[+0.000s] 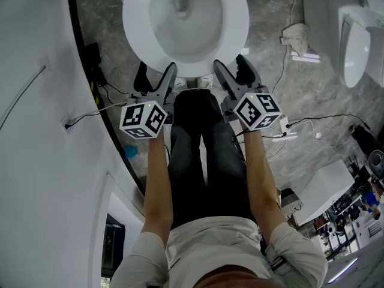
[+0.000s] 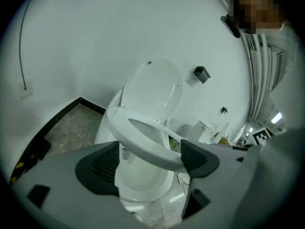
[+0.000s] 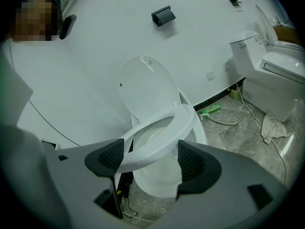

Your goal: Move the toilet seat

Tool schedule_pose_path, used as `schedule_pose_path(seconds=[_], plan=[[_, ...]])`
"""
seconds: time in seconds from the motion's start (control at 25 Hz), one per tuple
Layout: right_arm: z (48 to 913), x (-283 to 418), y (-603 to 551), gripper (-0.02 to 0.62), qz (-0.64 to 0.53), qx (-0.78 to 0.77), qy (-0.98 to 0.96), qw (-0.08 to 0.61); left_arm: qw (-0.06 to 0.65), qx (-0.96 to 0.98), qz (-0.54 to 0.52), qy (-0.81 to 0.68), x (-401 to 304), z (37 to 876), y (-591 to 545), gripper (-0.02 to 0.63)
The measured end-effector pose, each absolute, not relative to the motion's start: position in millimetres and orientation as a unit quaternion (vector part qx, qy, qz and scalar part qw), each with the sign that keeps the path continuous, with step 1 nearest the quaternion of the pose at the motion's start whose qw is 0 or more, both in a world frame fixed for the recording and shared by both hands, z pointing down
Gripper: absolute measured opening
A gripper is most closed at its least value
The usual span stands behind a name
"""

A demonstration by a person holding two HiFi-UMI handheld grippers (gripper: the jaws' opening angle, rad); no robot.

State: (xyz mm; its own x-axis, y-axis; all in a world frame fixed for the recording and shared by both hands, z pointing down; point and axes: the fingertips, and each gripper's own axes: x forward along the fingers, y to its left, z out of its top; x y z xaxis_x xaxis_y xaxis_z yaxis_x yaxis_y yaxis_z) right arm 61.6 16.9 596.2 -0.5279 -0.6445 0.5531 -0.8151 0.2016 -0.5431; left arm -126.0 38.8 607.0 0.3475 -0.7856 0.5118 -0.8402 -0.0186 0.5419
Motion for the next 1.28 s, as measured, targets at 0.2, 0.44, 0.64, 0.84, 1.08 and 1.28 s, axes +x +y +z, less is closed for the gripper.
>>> schedule_pose_path(seconds=[0.2,0.44,0.64,0.84,1.08,1.28], plan=[[586.3,62.2,12.6,0.371,0.413,0.475,-0.772,0.089,0.375,0.718,0.036,-0.585,-129.7,591.5,36.1,0.396],[572.5,63.4,6.4,0.362,0.409,0.479,-0.774,0.069,0.331,0.741,0.052,-0.582,-131.2,566.6,39.8,0.395],[560.3,62.9,-1.1,0.348,0.401,0.484,-0.776,0.051,0.275,0.775,0.116,-0.557,-125.1,548.9,52.9,0.394],[552.7,64.4,-5.3,0.348,0.399,0.487,-0.776,0.038,0.22,0.793,0.185,-0.538,-113.2,543.6,60.2,0.394],[544.0,62.0,-10.3,0.348,0.399,0.489,-0.775,0.025,0.173,0.803,0.198,-0.535,-109.2,533.3,39.1,0.391],[533.6,63.6,-15.8,0.35,0.4,0.491,-0.774,0.008,0.155,0.817,0.189,-0.522,-101.2,517.5,31.8,0.318]])
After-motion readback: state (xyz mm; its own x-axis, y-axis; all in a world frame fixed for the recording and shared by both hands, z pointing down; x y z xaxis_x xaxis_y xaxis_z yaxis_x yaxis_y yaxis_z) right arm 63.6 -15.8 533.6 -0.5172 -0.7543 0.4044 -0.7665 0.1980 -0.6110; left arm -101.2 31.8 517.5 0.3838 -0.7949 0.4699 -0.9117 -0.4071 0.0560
